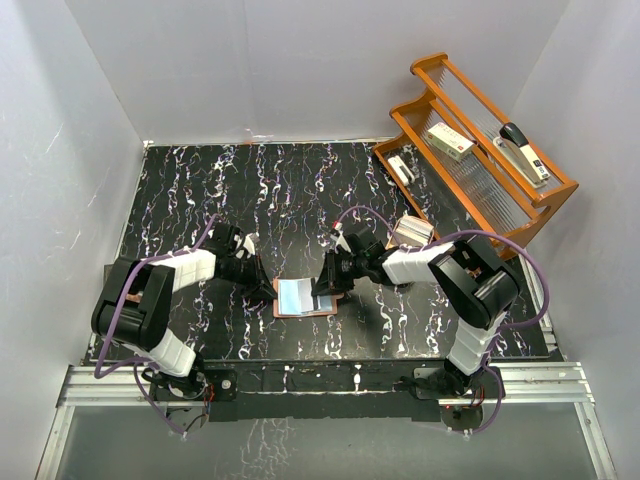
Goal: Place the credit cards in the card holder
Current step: Insert the credit card into the card holder.
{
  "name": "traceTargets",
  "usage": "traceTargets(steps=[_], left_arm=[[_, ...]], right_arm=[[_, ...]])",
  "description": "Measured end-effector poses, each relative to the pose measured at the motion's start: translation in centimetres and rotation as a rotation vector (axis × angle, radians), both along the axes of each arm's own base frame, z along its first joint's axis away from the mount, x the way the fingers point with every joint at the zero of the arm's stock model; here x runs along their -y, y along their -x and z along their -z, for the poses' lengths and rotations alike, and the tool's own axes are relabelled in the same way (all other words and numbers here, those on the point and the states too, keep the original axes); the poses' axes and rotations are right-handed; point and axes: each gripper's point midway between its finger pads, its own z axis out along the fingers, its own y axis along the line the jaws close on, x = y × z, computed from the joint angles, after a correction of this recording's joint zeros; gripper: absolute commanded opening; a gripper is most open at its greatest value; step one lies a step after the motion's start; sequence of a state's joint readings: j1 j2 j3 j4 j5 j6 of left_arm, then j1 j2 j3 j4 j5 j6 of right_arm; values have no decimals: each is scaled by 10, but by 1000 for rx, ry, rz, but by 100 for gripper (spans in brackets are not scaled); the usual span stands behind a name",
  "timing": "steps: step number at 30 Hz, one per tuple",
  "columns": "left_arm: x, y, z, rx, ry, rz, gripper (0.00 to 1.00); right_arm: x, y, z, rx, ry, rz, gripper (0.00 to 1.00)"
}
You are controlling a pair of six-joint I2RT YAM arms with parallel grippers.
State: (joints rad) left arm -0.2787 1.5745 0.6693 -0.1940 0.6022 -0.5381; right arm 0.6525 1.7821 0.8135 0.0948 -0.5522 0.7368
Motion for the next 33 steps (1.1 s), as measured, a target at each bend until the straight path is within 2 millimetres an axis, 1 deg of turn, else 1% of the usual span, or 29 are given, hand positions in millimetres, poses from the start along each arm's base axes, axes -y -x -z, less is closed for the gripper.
traceTargets(steps=[21,27,29,33], left_arm=[[3,0,0,-2,30,-53,0],[4,0,0,-1,40,-67,0],[5,0,0,-2,41,-70,0],[5,0,0,0,43,-73,0]], right_arm=[[-1,2,1,-28,-14,31,9],[-5,4,0,-25,-5,24,11],[-7,4,1,-27,1,20,15],[-10,4,0,-28,14,14,27]])
